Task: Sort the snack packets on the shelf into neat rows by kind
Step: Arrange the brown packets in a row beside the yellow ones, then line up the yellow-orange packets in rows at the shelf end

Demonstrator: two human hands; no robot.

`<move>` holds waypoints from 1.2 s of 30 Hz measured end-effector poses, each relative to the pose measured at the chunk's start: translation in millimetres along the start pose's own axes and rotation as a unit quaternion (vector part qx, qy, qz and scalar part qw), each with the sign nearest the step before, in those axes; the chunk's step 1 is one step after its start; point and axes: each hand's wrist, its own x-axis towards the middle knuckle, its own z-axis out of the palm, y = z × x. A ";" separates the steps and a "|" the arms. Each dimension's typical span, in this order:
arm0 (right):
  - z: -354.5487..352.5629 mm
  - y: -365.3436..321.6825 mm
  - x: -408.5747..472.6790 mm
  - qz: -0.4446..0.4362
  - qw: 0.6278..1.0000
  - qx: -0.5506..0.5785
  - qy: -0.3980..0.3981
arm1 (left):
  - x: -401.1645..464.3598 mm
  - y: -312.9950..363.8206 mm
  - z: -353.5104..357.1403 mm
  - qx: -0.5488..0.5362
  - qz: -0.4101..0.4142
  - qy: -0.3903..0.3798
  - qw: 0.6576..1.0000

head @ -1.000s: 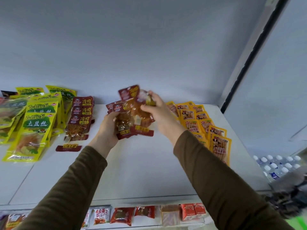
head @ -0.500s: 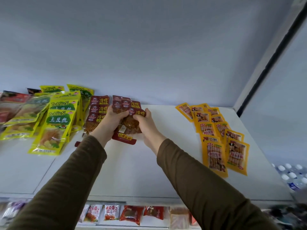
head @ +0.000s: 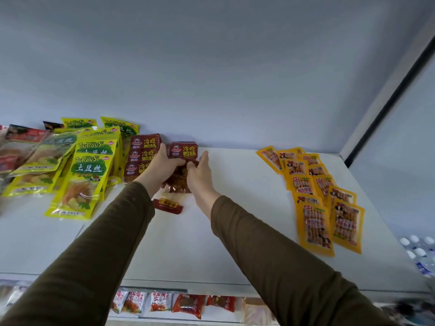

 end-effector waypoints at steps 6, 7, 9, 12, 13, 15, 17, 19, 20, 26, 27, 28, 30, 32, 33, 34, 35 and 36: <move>4.7 4.3 -1.6 -0.016 1.000 -0.012 -0.021 | 2.3 -3.6 7.1 0.056 0.009 0.024 0.998; 3.2 4.5 -0.8 -0.017 0.999 -0.017 -0.025 | 2.8 -4.7 7.8 0.069 0.014 0.032 0.997; -3.7 5.2 0.1 -0.019 0.999 -0.014 -0.031 | 3.8 -6.5 8.0 0.087 0.032 0.045 0.995; -17.3 4.5 -3.1 -0.021 0.999 -0.012 -0.041 | 3.2 -8.1 7.2 0.121 0.066 0.060 0.989; -21.2 3.8 -4.9 -0.028 0.999 -0.013 -0.043 | 2.0 -7.7 7.1 0.132 0.076 0.066 0.986; -28.5 0.2 -10.5 -0.046 0.998 -0.024 -0.033 | -2.0 -4.5 8.0 0.141 0.101 0.084 0.981; -37.9 -5.0 -16.4 -0.079 0.995 -0.053 -0.009 | -8.3 1.0 10.6 0.141 0.137 0.104 0.975; -52.8 -10.7 -23.1 -0.129 0.988 -0.087 0.024 | -16.6 9.9 16.8 0.145 0.175 0.110 0.968; -62.3 -13.9 -27.4 -0.152 0.982 -0.106 0.041 | -21.9 14.6 21.4 0.149 0.194 0.105 0.964; -132.5 -27.0 -52.9 -0.230 0.937 -0.220 0.143 | -55.5 44.8 65.0 0.154 0.272 0.027 0.949; -146.2 -27.4 -58.0 -0.229 0.932 -0.236 0.154 | -60.3 49.6 74.2 0.159 0.282 0.017 0.946; -160.4 -26.8 -63.2 -0.225 0.927 -0.249 0.165 | -65.1 54.1 83.7 0.166 0.292 0.008 0.942; -190.4 -23.3 -73.9 -0.207 0.919 -0.276 0.191 | -74.4 61.6 103.1 0.167 0.309 -0.014 0.936; -220.7 -18.0 -84.1 -0.174 0.913 -0.299 0.217 | -83.9 67.5 122.1 0.163 0.327 -0.045 0.930; -235.4 -14.8 -89.6 -0.154 0.911 -0.307 0.230 | -88.7 69.6 131.6 0.161 0.338 -0.060 0.925; -249.5 -11.5 -94.6 -0.133 0.909 -0.310 0.243 | -92.9 71.2 141.0 0.160 0.350 -0.075 0.920; -262.8 -8.2 -99.4 -0.111 0.910 -0.310 0.251 | -96.4 72.3 150.5 0.159 0.359 -0.090 0.916; -275.0 -5.3 -103.5 -0.089 0.914 -0.305 0.253 | -98.5 73.0 160.0 0.161 0.362 -0.107 0.912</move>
